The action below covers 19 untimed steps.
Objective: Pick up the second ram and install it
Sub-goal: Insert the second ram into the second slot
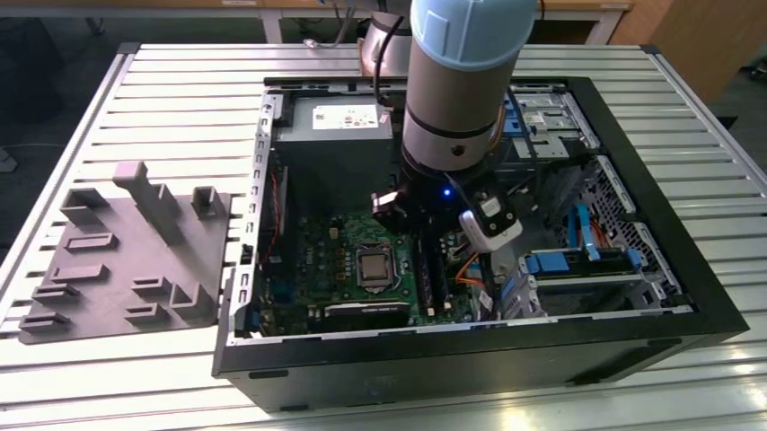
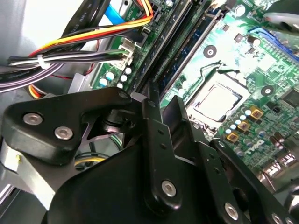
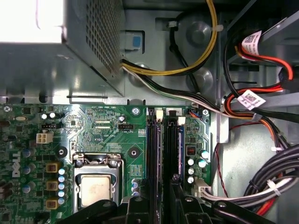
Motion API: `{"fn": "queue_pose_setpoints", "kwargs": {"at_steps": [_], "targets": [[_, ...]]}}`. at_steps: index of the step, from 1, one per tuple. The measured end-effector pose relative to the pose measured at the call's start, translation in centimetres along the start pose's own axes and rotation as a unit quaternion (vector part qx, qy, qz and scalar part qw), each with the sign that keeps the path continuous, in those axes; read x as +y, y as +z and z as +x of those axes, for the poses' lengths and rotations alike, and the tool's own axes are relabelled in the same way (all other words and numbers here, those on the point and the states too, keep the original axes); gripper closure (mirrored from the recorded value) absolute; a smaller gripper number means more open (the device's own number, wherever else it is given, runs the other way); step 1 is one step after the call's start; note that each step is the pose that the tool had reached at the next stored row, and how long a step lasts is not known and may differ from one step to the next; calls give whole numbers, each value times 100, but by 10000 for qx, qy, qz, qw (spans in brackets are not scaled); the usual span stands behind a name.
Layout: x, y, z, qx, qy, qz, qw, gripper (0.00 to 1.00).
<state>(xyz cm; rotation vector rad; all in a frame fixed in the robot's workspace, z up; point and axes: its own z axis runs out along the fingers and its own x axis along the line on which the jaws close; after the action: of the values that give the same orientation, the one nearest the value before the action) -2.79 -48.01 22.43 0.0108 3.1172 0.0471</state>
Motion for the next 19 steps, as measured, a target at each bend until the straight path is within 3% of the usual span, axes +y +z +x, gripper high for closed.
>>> {"fn": "queue_pose_setpoints", "kwargs": {"at_steps": [8,18,19], "targets": [[4,-145,-3,1,-1,8,10000,69],[4,-149,-3,0,0,7,10000,70],[4,-149,-3,0,0,7,10000,76]]}}
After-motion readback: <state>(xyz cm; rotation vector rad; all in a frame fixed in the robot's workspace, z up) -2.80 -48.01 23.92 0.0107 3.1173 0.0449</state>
